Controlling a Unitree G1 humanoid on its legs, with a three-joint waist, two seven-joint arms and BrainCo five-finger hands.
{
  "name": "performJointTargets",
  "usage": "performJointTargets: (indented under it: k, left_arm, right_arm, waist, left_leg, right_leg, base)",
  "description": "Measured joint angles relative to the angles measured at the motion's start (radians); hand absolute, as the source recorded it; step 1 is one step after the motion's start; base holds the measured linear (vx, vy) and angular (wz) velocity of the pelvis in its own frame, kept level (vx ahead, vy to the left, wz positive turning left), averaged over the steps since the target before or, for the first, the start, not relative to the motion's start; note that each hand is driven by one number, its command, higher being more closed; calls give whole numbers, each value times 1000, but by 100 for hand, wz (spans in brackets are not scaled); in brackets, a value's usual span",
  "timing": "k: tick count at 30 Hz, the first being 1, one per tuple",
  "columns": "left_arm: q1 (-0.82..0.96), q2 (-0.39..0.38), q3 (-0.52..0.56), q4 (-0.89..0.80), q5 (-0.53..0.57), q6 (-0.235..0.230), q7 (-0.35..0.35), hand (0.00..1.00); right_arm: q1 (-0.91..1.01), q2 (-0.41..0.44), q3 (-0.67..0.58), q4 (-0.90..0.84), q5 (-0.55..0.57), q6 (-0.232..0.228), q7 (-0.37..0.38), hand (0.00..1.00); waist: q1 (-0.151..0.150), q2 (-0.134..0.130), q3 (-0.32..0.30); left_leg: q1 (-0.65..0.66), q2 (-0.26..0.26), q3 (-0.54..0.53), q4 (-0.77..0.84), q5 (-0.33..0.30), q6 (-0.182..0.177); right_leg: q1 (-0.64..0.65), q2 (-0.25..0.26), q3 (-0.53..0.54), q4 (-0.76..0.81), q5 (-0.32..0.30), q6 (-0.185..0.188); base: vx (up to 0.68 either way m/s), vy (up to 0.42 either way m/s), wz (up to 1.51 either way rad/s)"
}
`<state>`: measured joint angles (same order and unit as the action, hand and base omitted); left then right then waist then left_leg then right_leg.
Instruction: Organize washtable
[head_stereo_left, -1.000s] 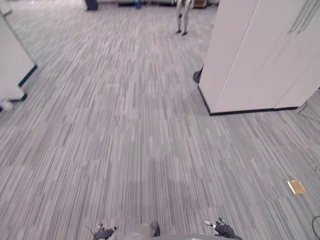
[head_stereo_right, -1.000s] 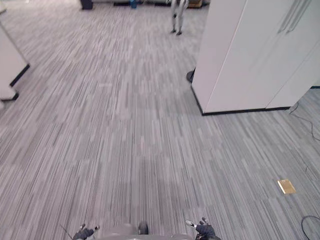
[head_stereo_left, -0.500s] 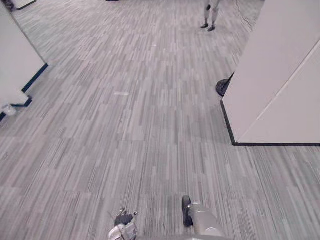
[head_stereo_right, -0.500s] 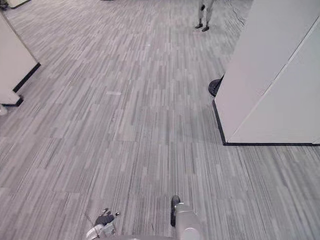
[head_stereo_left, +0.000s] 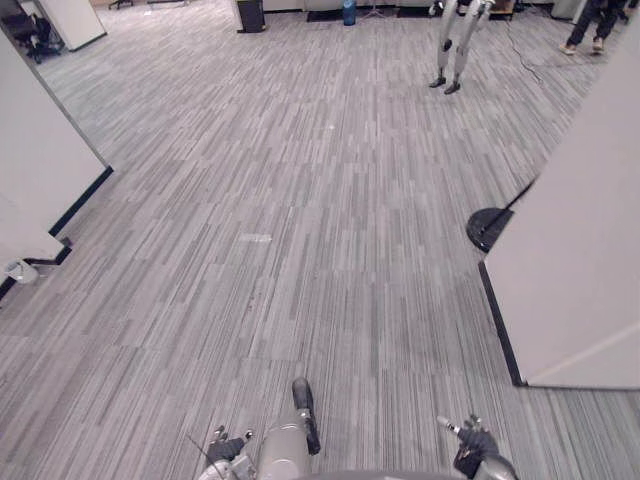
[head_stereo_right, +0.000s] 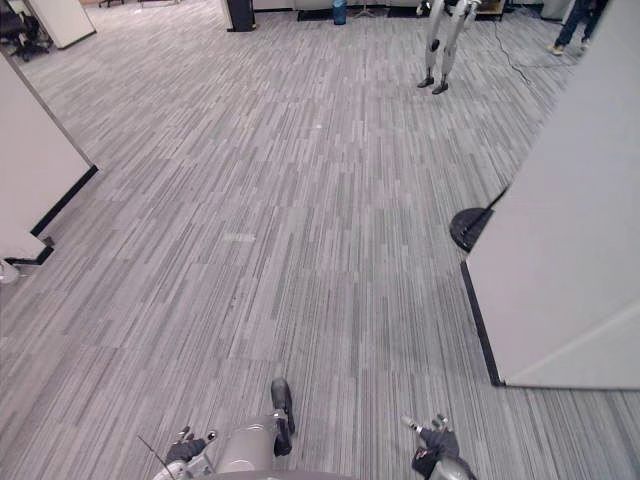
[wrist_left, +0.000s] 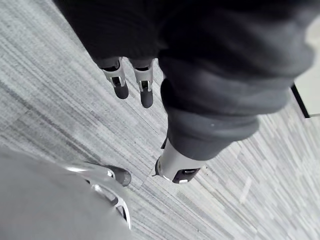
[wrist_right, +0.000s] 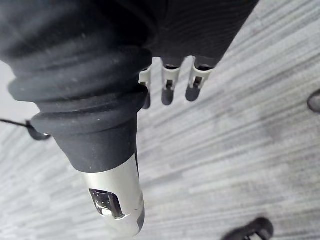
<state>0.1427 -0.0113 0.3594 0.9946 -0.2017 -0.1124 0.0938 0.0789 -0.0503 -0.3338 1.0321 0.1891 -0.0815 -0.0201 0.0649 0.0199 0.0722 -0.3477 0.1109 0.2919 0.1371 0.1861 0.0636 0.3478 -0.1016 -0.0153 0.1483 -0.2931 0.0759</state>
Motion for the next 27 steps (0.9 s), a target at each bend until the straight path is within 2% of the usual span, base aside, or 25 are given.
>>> performJointTargets:
  k: [1,2,3,4,5,6,7,8,9,10,11,13,15,16,17,18,19,20,21,22,23,24,25,26,27]
  left_arm:
    - [1,8,0,3,0,1,0,0]
    - [-4,35,-5,9,1,7,-1,0]
    - [-7,46,-7,9,21,16,-1,0]
    - [-7,52,-9,9,28,17,0,0]
    - [-7,60,-34,20,41,22,0,0]
    - [-9,77,-76,21,53,31,-1,0]
    - [-10,81,-98,23,59,35,-1,0]
    - [-14,84,-149,29,59,40,-2,0]
    - [-21,95,-196,38,69,44,-5,0]
    - [-29,97,-218,44,75,49,-7,0]
    - [-54,94,-242,69,91,51,-13,0]
    - [-87,84,-237,78,113,61,-37,0]
    - [-104,59,-183,71,147,63,-50,0]
    - [-104,47,-160,70,157,66,-52,0]
    - [-84,27,-103,65,179,68,-56,0]
    - [-70,23,-73,61,186,70,-59,0]
    - [-51,8,-11,27,206,67,-70,0]
    - [-49,-1,9,28,212,68,-69,0]
    - [-36,-13,45,28,213,72,-69,0]
    - [-18,-36,106,26,202,76,-66,0]
    - [-13,-48,132,22,181,81,-66,0]
    - [-12,-55,177,-4,158,86,-65,0]
    - [-11,-54,186,-14,151,86,-65,0]
    - [-7,-49,191,-25,133,77,-65,0]
    - [-7,-48,197,-26,129,71,-64,0]
  right_arm:
    - [2,7,-2,12,0,0,2,0]
    - [7,24,-3,31,-3,3,4,0]
    - [7,36,-3,49,-3,4,4,0]
    - [9,41,-3,52,-2,4,5,0]
    - [20,47,-2,55,-2,3,7,0]
    - [18,45,-4,59,-3,0,13,0]
    - [20,42,-7,58,-4,0,13,0]
    - [35,42,-24,36,3,-3,18,0]
    - [45,37,-31,6,1,-12,19,0]
    - [47,33,-32,1,-1,-14,19,0]
    - [52,28,-51,4,-5,-17,21,0]
    - [76,36,-94,2,-12,-17,24,0]
    - [108,60,-157,13,-16,22,23,0]
    - [116,66,-161,16,-20,33,23,0]
    - [138,73,-159,15,-26,51,23,0]
    - [149,79,-158,14,-30,57,24,0]
    - [157,86,-159,7,-34,66,24,0]
    - [158,81,-159,-5,-34,67,26,0]
    - [160,64,-157,-32,-33,67,33,0]
    - [147,43,-130,-78,-33,65,35,0]
    - [126,38,-121,-87,-32,61,33,0]
    - [86,44,-109,-97,-32,59,32,0]
    - [68,46,-90,-97,-31,58,29,0]
    - [37,54,-65,-96,-24,52,24,0]
    - [9,66,-56,-96,-20,45,24,0]
  waist:
    - [-2,-24,-9]
    - [-2,-51,-24]
    - [-2,-70,-19]
    - [-4,-73,-17]
    - [-27,-74,-11]
    - [-49,-68,4]
    - [-59,-68,8]
    - [-78,-40,20]
    - [-95,-32,28]
    - [-105,-24,27]
    - [-111,-30,34]
    - [-121,-20,37]
    - [-138,-28,45]
    - [-138,-33,49]
    - [-142,-41,48]
    - [-145,-49,43]
    - [-153,-66,34]
    - [-159,-64,32]
    - [-160,-27,30]
    - [-142,21,34]
    - [-129,31,35]
    - [-114,29,36]
    - [-105,9,46]
    - [-94,-13,48]
    - [-78,-21,48]
  left_leg:
    - [6,-29,5,-8,18,23]
    - [33,-90,9,-10,-6,32]
    - [62,-130,-7,27,-70,45]
    - [85,-145,-22,44,-104,52]
    - [144,-174,-62,53,-162,63]
    - [217,-202,-106,39,-209,73]
    - [259,-209,-125,30,-229,79]
    - [344,-213,-163,-2,-257,87]
    - [420,-212,-191,-45,-269,85]
    - [457,-209,-202,-61,-274,78]
    - [509,-200,-219,-77,-298,74]
    - [568,-186,-240,-88,-341,51]
    - [640,-171,-226,-105,-388,-17]
    - [661,-170,-206,-104,-399,-37]
    - [699,-170,-168,-78,-425,-81]
    - [707,-172,-159,-41,-439,-104]
    - [683,-159,-135,143,-464,-145]
    - [650,-134,-115,262,-462,-149]
    - [575,-71,-86,471,-429,-180]
    - [431,53,-72,806,-277,-195]
    - [385,93,-63,903,-271,-198]
    - [324,143,-43,1007,-273,-193]
    - [302,158,-37,1026,-274,-192]
    - [272,172,-35,1005,-282,-182]
    - [264,182,-36,924,-303,-155]
  right_leg:
    - [-32,-24,7,70,9,16]
    - [-79,-66,26,209,53,47]
    - [-127,-70,63,370,158,58]
    - [-147,-66,81,451,245,86]
    - [-194,-51,102,617,392,141]
    - [-266,-43,89,800,348,153]
    - [-300,-41,70,871,304,136]
    - [-383,-41,3,945,232,80]
    - [-458,-39,-61,944,150,10]
    - [-487,-38,-90,911,112,-2]
    - [-560,-20,-130,819,67,-13]
    - [-654,23,-165,599,58,-26]
    - [-690,70,-222,211,166,-67]
    - [-690,75,-229,156,193,-86]
    - [-684,83,-231,120,222,-125]
    - [-673,82,-230,126,233,-148]
    - [-631,65,-234,148,324,-207]
    - [-608,67,-244,157,348,-207]
    - [-569,102,-260,154,321,-207]
    - [-503,173,-239,110,292,-232]
    - [-475,195,-225,101,283,-238]
    - [-418,209,-189,79,268,-248]
    - [-381,211,-167,61,268,-248]
    - [-312,205,-123,15,268,-247]
    - [-257,199,-79,-19,267,-240]
  base:
    - [749,345,58]
    - [739,317,75]
    - [735,288,77]
    - [712,236,83]
    - [672,200,91]
    - [645,181,92]
    - [588,142,83]
    - [555,101,68]
    - [635,83,65]
    - [620,29,54]
    - [637,-24,41]
    - [530,-51,36]
    - [727,-111,33]
    - [686,-121,14]
    - [566,-101,11]
    - [738,-148,34]
    - [772,-207,43]
    - [758,-225,43]
    - [733,-241,-11]
    - [682,-206,-44]
    - [785,-239,-89]
    - [623,-193,-78]
    - [597,-194,-91]
    - [532,-161,-98]
    - [492,-127,-103]
